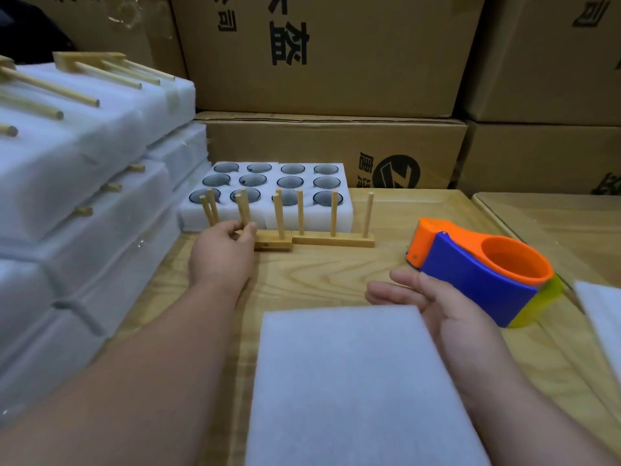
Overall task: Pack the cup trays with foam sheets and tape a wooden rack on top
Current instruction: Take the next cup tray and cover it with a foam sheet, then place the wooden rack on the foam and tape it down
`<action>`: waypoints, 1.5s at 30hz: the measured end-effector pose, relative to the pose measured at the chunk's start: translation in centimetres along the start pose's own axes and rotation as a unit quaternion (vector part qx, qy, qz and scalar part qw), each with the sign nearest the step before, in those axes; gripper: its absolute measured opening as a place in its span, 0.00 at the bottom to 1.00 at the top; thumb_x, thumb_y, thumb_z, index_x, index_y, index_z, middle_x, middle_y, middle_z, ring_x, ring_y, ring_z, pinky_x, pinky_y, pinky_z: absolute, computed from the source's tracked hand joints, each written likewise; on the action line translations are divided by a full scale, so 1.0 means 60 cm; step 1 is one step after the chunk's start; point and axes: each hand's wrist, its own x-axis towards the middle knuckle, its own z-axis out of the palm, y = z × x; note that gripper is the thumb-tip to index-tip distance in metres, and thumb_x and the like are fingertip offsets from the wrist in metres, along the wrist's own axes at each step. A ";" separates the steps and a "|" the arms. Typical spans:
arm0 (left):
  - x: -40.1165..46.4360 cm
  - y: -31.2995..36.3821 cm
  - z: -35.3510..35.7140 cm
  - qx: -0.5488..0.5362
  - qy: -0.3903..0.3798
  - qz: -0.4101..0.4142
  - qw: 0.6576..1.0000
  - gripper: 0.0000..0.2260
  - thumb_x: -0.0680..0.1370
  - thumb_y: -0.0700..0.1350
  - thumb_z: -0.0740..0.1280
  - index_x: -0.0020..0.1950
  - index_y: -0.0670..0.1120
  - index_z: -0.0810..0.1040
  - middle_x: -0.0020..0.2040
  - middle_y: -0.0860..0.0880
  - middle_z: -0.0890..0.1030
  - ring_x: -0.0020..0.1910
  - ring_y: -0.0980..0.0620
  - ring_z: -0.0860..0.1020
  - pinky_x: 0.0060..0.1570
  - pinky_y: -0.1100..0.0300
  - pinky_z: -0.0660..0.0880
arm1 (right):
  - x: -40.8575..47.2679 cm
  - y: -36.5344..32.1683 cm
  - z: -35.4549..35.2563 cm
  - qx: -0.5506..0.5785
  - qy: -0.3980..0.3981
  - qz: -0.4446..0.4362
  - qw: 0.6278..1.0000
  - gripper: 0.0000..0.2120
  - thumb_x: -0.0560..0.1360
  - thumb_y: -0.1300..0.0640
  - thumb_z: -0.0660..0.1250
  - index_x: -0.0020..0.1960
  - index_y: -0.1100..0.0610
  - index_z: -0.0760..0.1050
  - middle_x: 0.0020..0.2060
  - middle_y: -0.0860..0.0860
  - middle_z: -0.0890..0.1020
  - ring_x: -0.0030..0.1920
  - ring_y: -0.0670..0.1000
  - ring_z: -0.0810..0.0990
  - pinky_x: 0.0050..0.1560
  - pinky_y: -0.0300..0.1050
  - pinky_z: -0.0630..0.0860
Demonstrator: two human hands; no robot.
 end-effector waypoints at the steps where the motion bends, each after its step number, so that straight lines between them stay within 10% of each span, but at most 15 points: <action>1: -0.006 -0.001 -0.003 -0.033 0.012 0.002 0.999 0.10 0.80 0.57 0.68 0.48 0.53 0.83 0.36 0.56 0.79 0.42 0.53 0.79 0.42 0.60 0.71 | -0.001 0.000 0.000 -0.002 -0.001 -0.002 1.000 0.15 0.82 0.51 0.62 0.62 0.58 0.78 0.52 0.58 0.87 0.53 0.56 0.87 0.51 0.57 0.80; 5: -0.039 -0.007 -0.027 -0.130 0.035 0.010 0.991 0.13 0.81 0.56 0.67 0.47 0.47 0.83 0.45 0.47 0.84 0.37 0.62 0.77 0.37 0.70 0.68 | -0.006 -0.001 0.000 -0.012 -0.010 -0.006 1.000 0.16 0.82 0.49 0.62 0.62 0.58 0.79 0.53 0.57 0.87 0.54 0.57 0.87 0.52 0.58 0.80; 12: -0.146 -0.011 -0.082 -0.257 0.058 -0.046 0.964 0.11 0.81 0.56 0.68 0.49 0.51 0.85 0.50 0.47 0.82 0.43 0.51 0.77 0.51 0.53 0.77 | -0.013 -0.002 -0.002 -0.031 -0.011 -0.019 0.999 0.18 0.79 0.46 0.64 0.62 0.56 0.79 0.54 0.57 0.87 0.54 0.57 0.87 0.47 0.55 0.82; 15: -0.204 -0.010 -0.114 -0.424 0.052 -0.112 0.897 0.11 0.81 0.56 0.68 0.52 0.50 0.85 0.40 0.51 0.81 0.35 0.55 0.77 0.35 0.63 0.73 | -0.021 -0.004 0.003 -0.050 -0.005 -0.025 0.998 0.18 0.80 0.46 0.64 0.61 0.57 0.80 0.54 0.57 0.87 0.53 0.58 0.87 0.49 0.56 0.81; 18: -0.247 -0.015 -0.132 -0.535 -0.002 -0.151 0.832 0.13 0.84 0.53 0.64 0.64 0.50 0.81 0.57 0.53 0.85 0.51 0.61 0.84 0.47 0.67 0.79 | -0.037 -0.002 0.008 -0.076 0.011 -0.051 0.996 0.15 0.82 0.49 0.62 0.57 0.57 0.82 0.52 0.56 0.87 0.52 0.57 0.87 0.53 0.57 0.80; 22: -0.283 0.008 -0.138 -0.587 -0.101 -0.194 0.780 0.11 0.78 0.58 0.67 0.57 0.57 0.82 0.67 0.41 0.81 0.62 0.40 0.82 0.70 0.38 0.71 | -0.075 0.002 0.013 -0.060 0.016 -0.072 0.995 0.16 0.82 0.49 0.61 0.53 0.55 0.85 0.53 0.53 0.87 0.54 0.56 0.86 0.55 0.57 0.79; 26: -0.309 0.015 -0.138 -0.630 -0.151 -0.242 0.723 0.14 0.74 0.62 0.67 0.57 0.63 0.82 0.62 0.39 0.83 0.64 0.38 0.80 0.67 0.37 0.71 | -0.110 0.007 0.006 0.040 0.007 -0.024 0.999 0.19 0.80 0.47 0.60 0.63 0.56 0.81 0.60 0.52 0.85 0.63 0.56 0.82 0.66 0.57 0.75; 31: -0.315 0.027 -0.133 -0.611 -0.184 -0.252 0.727 0.22 0.73 0.64 0.68 0.66 0.62 0.81 0.56 0.45 0.84 0.56 0.42 0.82 0.52 0.46 0.78 | -0.117 0.016 0.012 0.065 -0.017 0.011 0.998 0.16 0.81 0.58 0.60 0.66 0.55 0.79 0.59 0.51 0.86 0.52 0.50 0.87 0.39 0.44 0.83; 37: -0.283 0.045 -0.115 -0.622 -0.155 -0.250 0.725 0.13 0.76 0.63 0.66 0.53 0.60 0.87 0.45 0.47 0.87 0.38 0.49 0.86 0.30 0.57 0.81 | -0.088 0.010 0.012 -0.100 0.012 -0.058 0.993 0.21 0.79 0.64 0.59 0.64 0.46 0.81 0.59 0.47 0.85 0.57 0.52 0.85 0.48 0.50 0.80; 45: -0.253 0.044 -0.096 -0.622 -0.148 -0.232 0.733 0.13 0.75 0.60 0.69 0.55 0.56 0.86 0.52 0.46 0.87 0.47 0.48 0.86 0.38 0.54 0.83 | -0.081 0.005 0.010 0.029 0.038 -0.031 0.998 0.17 0.81 0.54 0.62 0.68 0.54 0.77 0.60 0.51 0.85 0.59 0.53 0.85 0.61 0.54 0.79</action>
